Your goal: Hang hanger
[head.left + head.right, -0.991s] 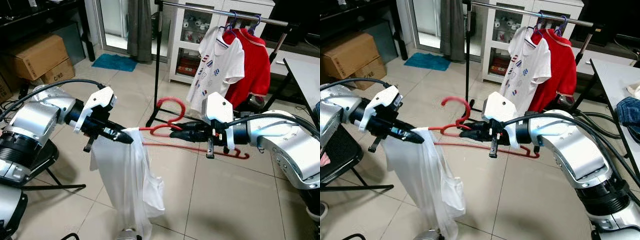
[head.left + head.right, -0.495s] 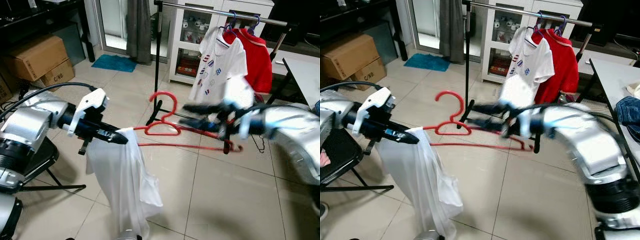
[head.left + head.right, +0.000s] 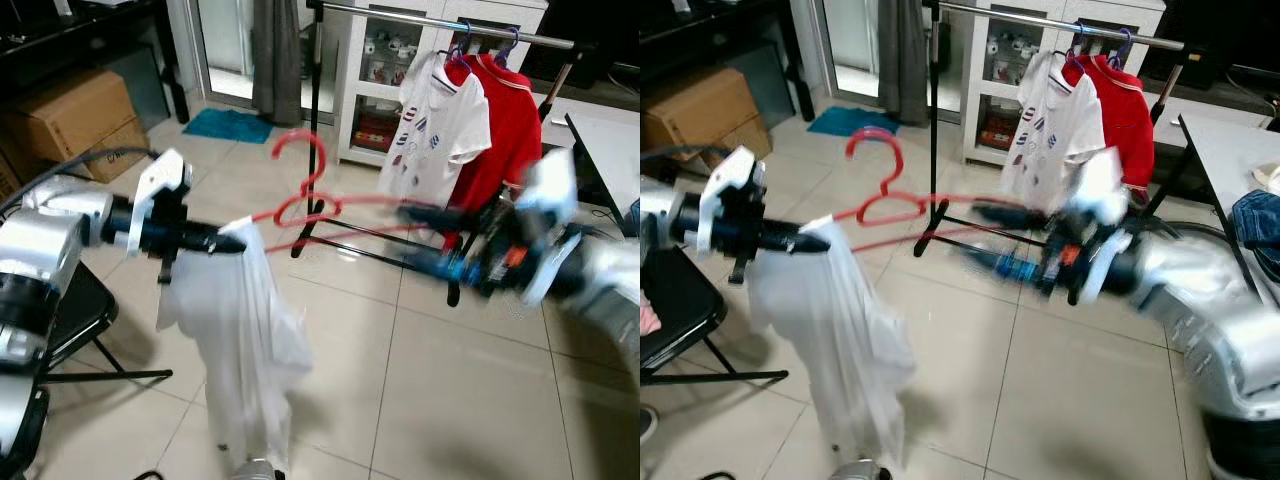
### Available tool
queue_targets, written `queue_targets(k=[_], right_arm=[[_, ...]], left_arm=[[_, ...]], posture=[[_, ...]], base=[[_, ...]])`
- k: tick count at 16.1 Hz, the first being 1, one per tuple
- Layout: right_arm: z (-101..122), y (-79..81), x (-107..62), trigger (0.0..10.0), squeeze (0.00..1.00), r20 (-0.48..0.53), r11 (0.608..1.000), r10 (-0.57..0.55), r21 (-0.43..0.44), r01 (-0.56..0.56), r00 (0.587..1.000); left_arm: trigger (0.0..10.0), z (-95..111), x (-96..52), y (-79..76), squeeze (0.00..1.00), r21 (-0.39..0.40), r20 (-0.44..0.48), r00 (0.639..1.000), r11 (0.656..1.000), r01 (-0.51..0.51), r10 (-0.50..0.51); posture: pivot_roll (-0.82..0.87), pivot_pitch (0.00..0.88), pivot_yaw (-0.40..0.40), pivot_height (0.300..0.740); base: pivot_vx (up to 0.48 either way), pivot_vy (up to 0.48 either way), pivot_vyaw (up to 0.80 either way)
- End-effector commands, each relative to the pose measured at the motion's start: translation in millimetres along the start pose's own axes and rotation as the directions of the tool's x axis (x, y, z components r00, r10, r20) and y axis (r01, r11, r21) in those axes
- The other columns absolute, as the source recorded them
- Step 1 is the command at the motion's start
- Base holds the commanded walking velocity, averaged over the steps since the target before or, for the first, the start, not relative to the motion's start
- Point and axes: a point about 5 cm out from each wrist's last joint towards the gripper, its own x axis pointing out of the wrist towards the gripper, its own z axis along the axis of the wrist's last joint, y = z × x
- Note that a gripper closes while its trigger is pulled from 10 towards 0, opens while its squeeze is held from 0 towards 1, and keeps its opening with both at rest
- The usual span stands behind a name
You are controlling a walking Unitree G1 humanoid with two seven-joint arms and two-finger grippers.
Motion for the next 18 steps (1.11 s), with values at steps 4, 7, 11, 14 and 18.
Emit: queue_targets(k=[4, 7, 11, 14, 18], right_arm=[[-47.5, 4.2, 21.0, 10.0, 1.00, -0.201, 0.999, -0.024, 0.039, 0.033, 0.979], [-82.1, -2.1, 49.5, 10.0, 1.00, -0.255, 0.994, -0.074, 0.059, 0.092, 0.964], [-89.7, 2.4, 66.7, 10.0, 0.00, -0.162, 0.984, -0.105, 0.127, 0.126, 0.981], [-89.5, 10.6, 76.6, 10.0, 0.00, -0.098, 0.980, -0.073, 0.177, 0.090, 0.992], [-109.4, 17.0, 91.6, 4.3, 0.00, -0.169, 0.982, -0.005, 0.187, 0.037, 0.986]], left_arm=[[0.0, 31.0, 4.0, 4.9, 0.00, 0.063, 0.078, 0.995, 0.996, 0.058, -0.063], [0.0, 34.4, 26.0, -2.0, 0.00, 0.064, 0.052, 0.979, 0.979, 0.193, -0.196], [0.0, 38.9, 33.8, -3.1, 0.00, 0.056, 0.053, 0.973, 0.973, 0.222, -0.225], [0.0, 40.6, 32.3, -0.9, 0.00, 0.050, 0.056, 0.975, 0.976, 0.214, -0.216], [0.0, 50.0, 30.1, 2.6, 0.00, 0.061, 0.076, 0.976, 0.978, 0.201, -0.205]], posture=[[0.08, 0.000, 0.032, 0.740], [0.09, 0.062, 0.044, 0.740], [0.09, 0.107, 0.057, 0.740], [0.10, 0.115, 0.059, 0.740], [0.10, 0.117, 0.059, 0.740]], base=[[0.000, 0.000, 0.00], [0.000, 0.000, 0.00], [0.000, 0.000, 0.00], [0.000, 0.000, 0.00], [0.000, 0.000, 0.00]])
